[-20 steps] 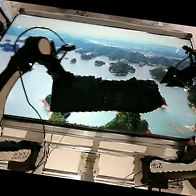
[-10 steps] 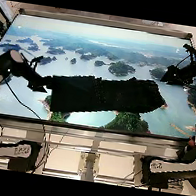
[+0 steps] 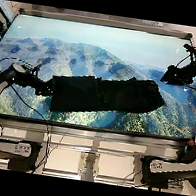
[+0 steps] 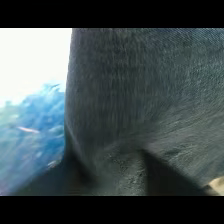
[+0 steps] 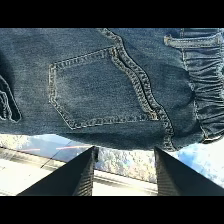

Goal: Fold the clothes and pants, and hang the long-sleeved shirts on hangers.

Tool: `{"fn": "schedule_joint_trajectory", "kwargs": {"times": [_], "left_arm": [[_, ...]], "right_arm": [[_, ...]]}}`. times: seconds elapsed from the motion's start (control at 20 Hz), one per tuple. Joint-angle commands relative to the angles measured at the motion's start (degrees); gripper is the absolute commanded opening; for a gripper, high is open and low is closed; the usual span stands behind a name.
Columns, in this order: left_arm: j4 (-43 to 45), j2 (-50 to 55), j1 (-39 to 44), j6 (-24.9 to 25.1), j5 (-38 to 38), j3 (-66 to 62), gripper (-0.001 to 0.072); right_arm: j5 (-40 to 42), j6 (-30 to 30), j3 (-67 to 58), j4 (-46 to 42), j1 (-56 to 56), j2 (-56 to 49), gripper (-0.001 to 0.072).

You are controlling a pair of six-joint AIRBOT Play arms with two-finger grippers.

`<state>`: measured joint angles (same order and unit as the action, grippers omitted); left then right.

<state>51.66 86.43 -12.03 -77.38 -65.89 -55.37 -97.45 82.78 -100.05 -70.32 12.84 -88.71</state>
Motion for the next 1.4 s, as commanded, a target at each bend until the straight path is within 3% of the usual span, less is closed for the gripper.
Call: {"fn": "schedule_joint_trajectory", "kwargs": {"times": [0.0,0.3,0.6,0.75,1.05,1.35], "left_arm": [[-4.2,2.1,0.7,0.9,-1.9,0.3,0.0024],[-3.1,-4.1,-6.6,1.0,-13.0,-4.3,0.0019],[8.9,-10.0,-9.4,-3.8,-33.7,-27.1,0.0018],[14.1,-9.9,-5.3,-8.5,-35.9,-38.2,0.0019],[25.4,-6.7,11.1,-10.2,-40.0,-53.0,0.0019],[26.5,1.8,27.2,-12.7,-39.5,-62.3,0.0019]], "right_arm": [[0.0,0.0,0.0,0.0,0.0,0.0,0.0411],[0.0,0.0,0.0,1.1,0.0,0.0,0.0411],[3.1,-0.1,0.0,1.7,-1.6,0.0,0.0411],[4.1,-0.2,0.0,1.7,-2.6,0.0,0.0411],[4.2,-1.1,0.0,1.7,-3.1,0.0,0.0411],[4.1,-1.1,0.0,1.7,-3.1,0.0,0.0411]]}}
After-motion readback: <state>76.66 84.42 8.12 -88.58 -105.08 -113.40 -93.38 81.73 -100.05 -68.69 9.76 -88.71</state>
